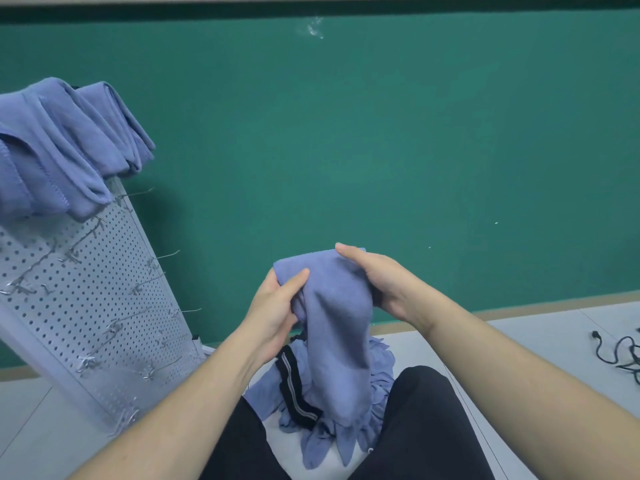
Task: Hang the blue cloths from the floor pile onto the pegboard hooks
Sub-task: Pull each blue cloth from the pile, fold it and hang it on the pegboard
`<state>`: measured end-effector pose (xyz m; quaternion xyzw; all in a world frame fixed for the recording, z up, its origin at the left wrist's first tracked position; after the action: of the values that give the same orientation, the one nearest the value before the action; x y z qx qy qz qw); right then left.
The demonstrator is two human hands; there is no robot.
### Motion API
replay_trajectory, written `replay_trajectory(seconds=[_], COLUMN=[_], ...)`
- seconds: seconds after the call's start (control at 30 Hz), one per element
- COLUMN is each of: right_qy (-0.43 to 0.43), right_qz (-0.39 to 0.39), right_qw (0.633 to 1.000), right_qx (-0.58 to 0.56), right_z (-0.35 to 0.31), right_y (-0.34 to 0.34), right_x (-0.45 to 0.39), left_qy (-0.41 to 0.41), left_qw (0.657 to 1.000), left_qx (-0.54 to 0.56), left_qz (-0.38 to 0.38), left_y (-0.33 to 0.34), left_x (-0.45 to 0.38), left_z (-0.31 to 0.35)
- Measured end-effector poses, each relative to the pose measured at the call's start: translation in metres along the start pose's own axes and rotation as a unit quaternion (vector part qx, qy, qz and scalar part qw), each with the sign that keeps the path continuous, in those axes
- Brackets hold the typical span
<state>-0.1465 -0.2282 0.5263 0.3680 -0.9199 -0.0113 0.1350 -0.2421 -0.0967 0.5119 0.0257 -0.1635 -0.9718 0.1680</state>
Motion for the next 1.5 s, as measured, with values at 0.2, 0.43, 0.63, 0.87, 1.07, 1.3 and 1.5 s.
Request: replay_trajectory(seconds=[0.2, 0.43, 0.63, 0.87, 1.07, 1.3, 1.5], right_qy=[0.050, -0.037, -0.070, -0.004, 0.024, -0.044, -0.051], right_qz=[-0.092, 0.012, 0.043, 0.067, 0.000, 0.038, 0.012], right_qw=[0.993, 0.998, 0.996, 0.995, 0.993, 0.993, 0.980], right_qx=[0.055, 0.051, 0.045, -0.068, 0.113, 0.103, 0.192], right_z=[0.048, 0.025, 0.011, 0.018, 0.022, 0.011, 0.001], right_y=[0.012, -0.004, -0.001, -0.017, -0.022, -0.028, -0.015], right_x=[0.015, 0.016, 0.022, 0.020, 0.019, 0.019, 0.023], left_qy=[0.005, 0.006, -0.099, -0.045, 0.007, -0.009, 0.004], left_qw=[0.999, 0.971, 0.988, 0.998, 0.998, 0.992, 0.977], left_qx=[-0.013, -0.208, -0.108, -0.050, -0.050, -0.109, -0.188], left_qz=[0.052, 0.115, 0.056, 0.001, 0.036, 0.068, 0.099], left_y=[-0.008, -0.050, -0.036, -0.027, -0.033, -0.044, -0.054], left_x=[-0.009, -0.008, -0.001, 0.007, -0.002, -0.001, -0.003], left_z=[0.015, 0.023, 0.005, -0.009, 0.002, 0.007, 0.013])
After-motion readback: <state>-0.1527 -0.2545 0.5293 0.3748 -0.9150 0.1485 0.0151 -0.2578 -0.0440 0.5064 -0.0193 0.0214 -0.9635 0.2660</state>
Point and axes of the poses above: each hand's wrist, its own x-axis away from the middle knuckle, its own y-axis out of the palm, z = x × y, the point moved 8 cm from there along -x, towards the middle knuckle, and after that the axes turned 7 degrees about -z, right-handed, at the moved point
